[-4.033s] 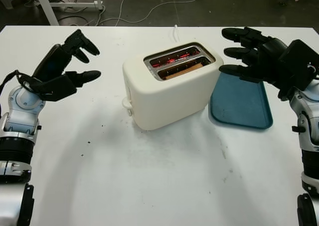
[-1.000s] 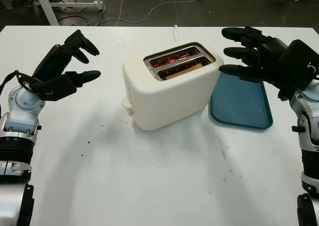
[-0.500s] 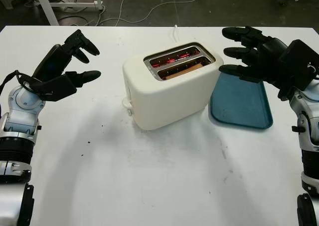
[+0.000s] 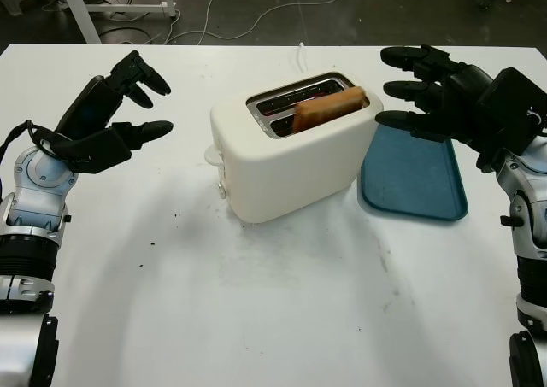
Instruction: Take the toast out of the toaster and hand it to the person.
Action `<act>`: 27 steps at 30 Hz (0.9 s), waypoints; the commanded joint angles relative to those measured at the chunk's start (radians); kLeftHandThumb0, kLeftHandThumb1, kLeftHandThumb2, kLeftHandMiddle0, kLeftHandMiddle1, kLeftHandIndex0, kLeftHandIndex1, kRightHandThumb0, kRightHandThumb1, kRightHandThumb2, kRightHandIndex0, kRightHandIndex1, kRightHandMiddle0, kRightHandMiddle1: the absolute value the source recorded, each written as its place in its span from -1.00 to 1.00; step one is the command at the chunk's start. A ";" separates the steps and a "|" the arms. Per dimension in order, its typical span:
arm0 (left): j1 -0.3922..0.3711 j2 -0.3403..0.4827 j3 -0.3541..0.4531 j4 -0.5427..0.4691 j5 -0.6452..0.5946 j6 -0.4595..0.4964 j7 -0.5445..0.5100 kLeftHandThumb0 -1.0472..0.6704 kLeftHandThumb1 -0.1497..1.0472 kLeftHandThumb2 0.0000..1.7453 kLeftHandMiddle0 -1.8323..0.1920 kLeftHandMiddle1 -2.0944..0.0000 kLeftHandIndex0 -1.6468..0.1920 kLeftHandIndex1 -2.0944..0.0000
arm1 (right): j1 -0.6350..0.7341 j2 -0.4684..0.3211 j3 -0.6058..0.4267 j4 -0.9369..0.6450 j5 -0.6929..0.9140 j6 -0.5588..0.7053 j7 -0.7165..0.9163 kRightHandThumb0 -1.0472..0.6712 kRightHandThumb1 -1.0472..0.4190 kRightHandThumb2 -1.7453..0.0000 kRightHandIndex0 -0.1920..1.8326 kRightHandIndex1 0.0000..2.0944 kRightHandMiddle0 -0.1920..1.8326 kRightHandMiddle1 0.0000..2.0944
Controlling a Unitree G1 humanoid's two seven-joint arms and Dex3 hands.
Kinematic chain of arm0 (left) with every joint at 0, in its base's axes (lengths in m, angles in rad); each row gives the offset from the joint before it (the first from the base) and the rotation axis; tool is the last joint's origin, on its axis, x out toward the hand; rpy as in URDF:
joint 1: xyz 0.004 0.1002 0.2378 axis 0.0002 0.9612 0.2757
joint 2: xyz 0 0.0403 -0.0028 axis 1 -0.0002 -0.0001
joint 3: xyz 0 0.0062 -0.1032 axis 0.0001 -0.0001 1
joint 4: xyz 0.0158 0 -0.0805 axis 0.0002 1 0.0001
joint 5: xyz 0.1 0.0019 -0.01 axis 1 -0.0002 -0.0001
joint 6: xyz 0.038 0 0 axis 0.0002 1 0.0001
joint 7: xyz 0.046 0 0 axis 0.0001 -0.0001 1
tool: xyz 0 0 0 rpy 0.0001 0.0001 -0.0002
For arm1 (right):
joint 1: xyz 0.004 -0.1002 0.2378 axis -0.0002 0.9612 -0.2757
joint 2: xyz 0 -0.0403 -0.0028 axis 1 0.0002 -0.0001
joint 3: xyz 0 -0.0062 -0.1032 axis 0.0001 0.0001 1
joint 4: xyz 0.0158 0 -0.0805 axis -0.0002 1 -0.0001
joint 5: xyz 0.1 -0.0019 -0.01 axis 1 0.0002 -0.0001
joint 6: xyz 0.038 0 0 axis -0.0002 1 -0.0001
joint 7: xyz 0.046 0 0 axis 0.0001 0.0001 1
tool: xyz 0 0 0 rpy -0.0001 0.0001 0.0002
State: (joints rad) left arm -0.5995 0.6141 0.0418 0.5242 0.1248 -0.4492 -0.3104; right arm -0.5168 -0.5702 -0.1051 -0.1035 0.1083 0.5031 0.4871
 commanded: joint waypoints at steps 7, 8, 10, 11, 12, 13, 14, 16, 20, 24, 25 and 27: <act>-0.005 -0.001 0.007 -0.005 -0.009 0.002 -0.006 -1.00 0.79 -0.64 0.81 -0.64 0.79 -0.51 | -0.020 -0.004 -0.004 0.002 0.003 -0.021 -0.001 -0.27 -0.68 1.00 -0.81 -0.46 -0.72 -0.65; -0.006 -0.001 0.006 -0.005 -0.006 0.002 -0.003 -1.00 0.79 -0.63 0.81 -0.64 0.79 -0.51 | -0.024 -0.005 -0.009 0.006 0.003 -0.029 -0.003 -0.27 -0.67 1.00 -0.81 -0.46 -0.73 -0.65; -0.006 -0.002 0.007 -0.005 -0.009 0.005 -0.005 -1.00 0.79 -0.63 0.81 -0.64 0.79 -0.51 | -0.037 -0.009 -0.013 0.013 -0.009 -0.052 -0.014 -0.25 -0.64 1.00 -0.81 -0.46 -0.71 -0.65; -0.006 -0.002 0.007 -0.005 -0.009 0.005 -0.004 -1.00 0.79 -0.63 0.81 -0.64 0.79 -0.51 | -0.044 -0.015 -0.010 0.018 -0.025 -0.078 -0.022 -0.23 -0.61 1.00 -0.80 -0.43 -0.69 -0.64; -0.006 -0.002 0.007 -0.005 -0.009 0.004 -0.004 -1.00 0.79 -0.63 0.81 -0.64 0.79 -0.52 | -0.058 -0.014 -0.011 0.026 -0.036 -0.109 -0.032 -0.22 -0.59 1.00 -0.79 -0.40 -0.67 -0.64; -0.006 -0.001 0.006 -0.004 -0.008 0.002 -0.005 -1.00 0.79 -0.63 0.81 -0.64 0.79 -0.51 | -0.074 -0.011 -0.013 0.040 -0.044 -0.148 -0.039 -0.19 -0.55 1.00 -0.80 -0.36 -0.65 -0.63; -0.006 -0.001 0.006 -0.004 -0.008 0.003 -0.005 -1.00 0.79 -0.63 0.81 -0.65 0.79 -0.51 | -0.092 -0.009 -0.014 0.055 -0.053 -0.190 -0.048 -0.13 -0.52 1.00 -0.80 -0.27 -0.61 -0.61; -0.006 -0.002 0.007 -0.006 -0.009 0.005 -0.005 -1.00 0.79 -0.63 0.81 -0.65 0.79 -0.51 | -0.127 -0.016 -0.008 0.086 -0.079 -0.259 -0.058 -0.08 -0.49 1.00 -0.78 -0.18 -0.56 -0.57; -0.004 -0.001 0.007 -0.011 -0.007 0.007 -0.003 -1.00 0.79 -0.63 0.81 -0.65 0.79 -0.52 | -0.212 -0.030 0.018 0.135 -0.129 -0.323 -0.063 -0.04 -0.40 0.99 -0.59 -0.08 -0.38 -0.50; -0.001 -0.001 0.008 -0.014 -0.004 0.007 0.002 -1.00 0.79 -0.62 0.81 -0.65 0.79 -0.51 | -0.307 -0.041 0.070 0.218 -0.192 -0.447 -0.051 0.14 -0.25 0.99 -0.27 -0.13 -0.16 -0.46; 0.000 -0.002 0.008 -0.016 -0.004 0.009 0.003 -1.00 0.79 -0.62 0.81 -0.65 0.79 -0.52 | -0.327 -0.038 0.079 0.238 -0.197 -0.464 -0.048 0.19 -0.22 0.99 -0.22 -0.14 -0.13 -0.46; 0.000 -0.004 0.010 -0.012 -0.011 0.002 0.000 -1.00 0.79 -0.62 0.81 -0.65 0.79 -0.52 | -0.366 -0.039 0.101 0.277 -0.217 -0.509 -0.039 0.25 -0.19 0.99 -0.13 -0.17 -0.06 -0.46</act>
State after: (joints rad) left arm -0.5994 0.6118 0.0419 0.5200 0.1233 -0.4447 -0.3106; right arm -0.8511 -0.6020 -0.0166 0.1542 -0.0955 0.0350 0.4397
